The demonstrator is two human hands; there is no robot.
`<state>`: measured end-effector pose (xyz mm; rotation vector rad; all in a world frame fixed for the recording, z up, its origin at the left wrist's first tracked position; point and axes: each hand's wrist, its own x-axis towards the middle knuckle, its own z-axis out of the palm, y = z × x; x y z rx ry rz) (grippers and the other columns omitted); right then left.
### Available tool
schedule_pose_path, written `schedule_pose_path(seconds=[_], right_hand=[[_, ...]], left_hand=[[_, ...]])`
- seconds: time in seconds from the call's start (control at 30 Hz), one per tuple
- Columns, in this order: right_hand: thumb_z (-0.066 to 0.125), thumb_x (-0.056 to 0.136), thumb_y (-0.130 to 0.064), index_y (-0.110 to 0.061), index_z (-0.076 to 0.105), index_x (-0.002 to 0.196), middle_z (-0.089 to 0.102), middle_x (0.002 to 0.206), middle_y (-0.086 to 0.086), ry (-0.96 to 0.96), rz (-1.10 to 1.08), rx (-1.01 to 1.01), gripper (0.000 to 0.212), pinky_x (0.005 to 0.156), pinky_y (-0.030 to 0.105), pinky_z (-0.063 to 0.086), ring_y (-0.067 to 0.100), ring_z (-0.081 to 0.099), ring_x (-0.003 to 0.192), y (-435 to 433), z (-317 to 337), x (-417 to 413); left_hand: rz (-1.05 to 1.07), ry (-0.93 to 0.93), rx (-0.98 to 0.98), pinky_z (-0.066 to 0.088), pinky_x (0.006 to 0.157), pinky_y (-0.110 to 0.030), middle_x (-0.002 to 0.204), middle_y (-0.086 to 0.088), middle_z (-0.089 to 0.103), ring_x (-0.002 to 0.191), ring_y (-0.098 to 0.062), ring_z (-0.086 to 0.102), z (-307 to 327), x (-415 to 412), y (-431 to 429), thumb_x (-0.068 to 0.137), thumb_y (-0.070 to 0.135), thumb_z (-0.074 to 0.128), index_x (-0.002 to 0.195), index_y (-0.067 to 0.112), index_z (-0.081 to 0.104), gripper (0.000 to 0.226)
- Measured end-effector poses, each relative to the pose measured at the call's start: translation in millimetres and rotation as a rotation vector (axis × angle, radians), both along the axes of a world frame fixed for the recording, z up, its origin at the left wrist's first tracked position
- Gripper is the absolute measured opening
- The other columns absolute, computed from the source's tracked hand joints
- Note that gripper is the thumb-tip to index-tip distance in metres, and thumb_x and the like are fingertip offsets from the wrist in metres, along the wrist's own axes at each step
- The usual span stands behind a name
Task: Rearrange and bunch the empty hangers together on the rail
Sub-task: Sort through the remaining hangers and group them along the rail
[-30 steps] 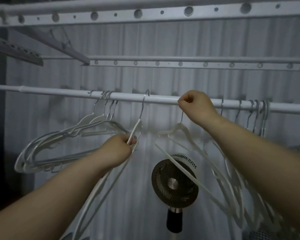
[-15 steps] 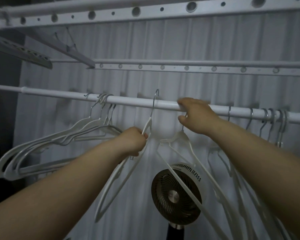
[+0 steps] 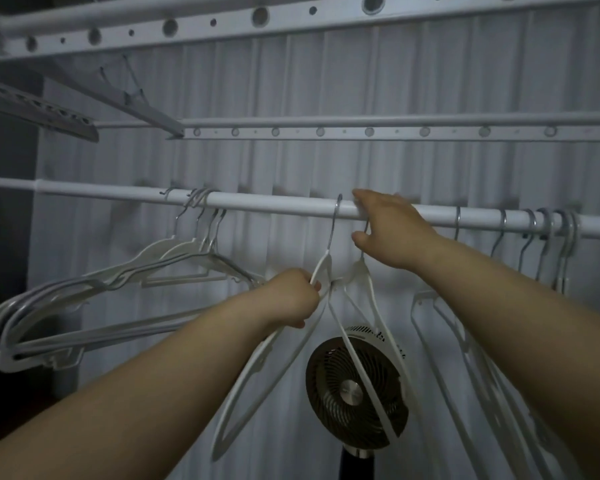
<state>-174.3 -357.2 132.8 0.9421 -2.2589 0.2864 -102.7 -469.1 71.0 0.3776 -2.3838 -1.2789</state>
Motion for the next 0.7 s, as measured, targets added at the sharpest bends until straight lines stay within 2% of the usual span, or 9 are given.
schedule_pose_path(seconds=[0.23,0.3,0.37,0.4,0.5,0.57,0.7], right_hand=[[0.051,0.089,-0.020,-0.011,0.032,0.139,0.043,0.140,0.008,0.055,-0.010,0.038,0.055,0.106,0.025,0.015,0.026,0.039,0.127,1,-1,-1],[0.051,0.088,-0.020,-0.011,0.034,0.137,0.044,0.138,0.008,0.074,-0.010,0.047,0.052,0.105,0.025,0.016,0.026,0.040,0.125,1,-1,-1],[0.051,0.089,-0.021,-0.012,0.031,0.139,0.042,0.141,0.007,0.072,-0.005,0.050,0.055,0.106,0.026,0.018,0.026,0.039,0.127,1,0,0],[0.051,0.089,-0.022,-0.012,0.029,0.141,0.040,0.143,0.007,0.065,-0.003,0.051,0.057,0.107,0.027,0.019,0.027,0.037,0.128,1,1,1],[0.051,0.090,-0.025,-0.014,0.027,0.143,0.037,0.146,0.006,0.053,-0.002,0.065,0.059,0.108,0.028,0.021,0.027,0.036,0.130,4,2,2],[0.052,0.089,-0.025,-0.014,0.029,0.142,0.038,0.145,0.006,0.055,-0.005,0.072,0.058,0.108,0.029,0.022,0.027,0.037,0.130,5,2,1],[0.054,0.088,-0.027,-0.013,0.035,0.138,0.042,0.142,0.008,0.038,-0.012,0.064,0.055,0.105,0.029,0.026,0.027,0.039,0.128,4,4,0]], left_hand=[[-0.071,-0.040,-0.012,0.050,0.086,-0.032,0.137,-0.013,0.047,0.121,-0.030,0.050,-5,-9,6,0.093,-0.002,0.036,0.135,0.006,0.041,0.043],[-0.096,-0.007,-0.015,0.051,0.074,-0.028,0.126,-0.013,0.051,0.106,-0.026,0.055,-6,-8,7,0.091,-0.003,0.036,0.135,0.006,0.040,0.045],[-0.110,0.069,-0.034,0.043,0.061,-0.019,0.115,-0.009,0.051,0.083,-0.014,0.053,-5,-9,7,0.089,-0.001,0.040,0.139,0.009,0.035,0.051],[-0.109,0.100,-0.036,0.040,0.060,-0.017,0.115,-0.005,0.049,0.083,-0.012,0.051,-4,-6,7,0.089,0.002,0.043,0.141,0.011,0.031,0.054],[-0.076,0.203,-0.010,0.037,0.079,-0.020,0.135,-0.002,0.045,0.108,-0.015,0.048,-7,-1,4,0.091,0.015,0.049,0.142,0.016,0.028,0.055],[-0.051,0.277,-0.008,0.036,0.086,-0.023,0.138,-0.001,0.044,0.118,-0.017,0.047,-10,5,0,0.092,0.020,0.049,0.142,0.017,0.030,0.053],[0.075,0.423,-0.173,0.029,0.088,-0.014,0.133,0.001,0.051,0.123,-0.013,0.046,-22,21,-24,0.092,0.017,0.048,0.137,0.016,0.039,0.046]])
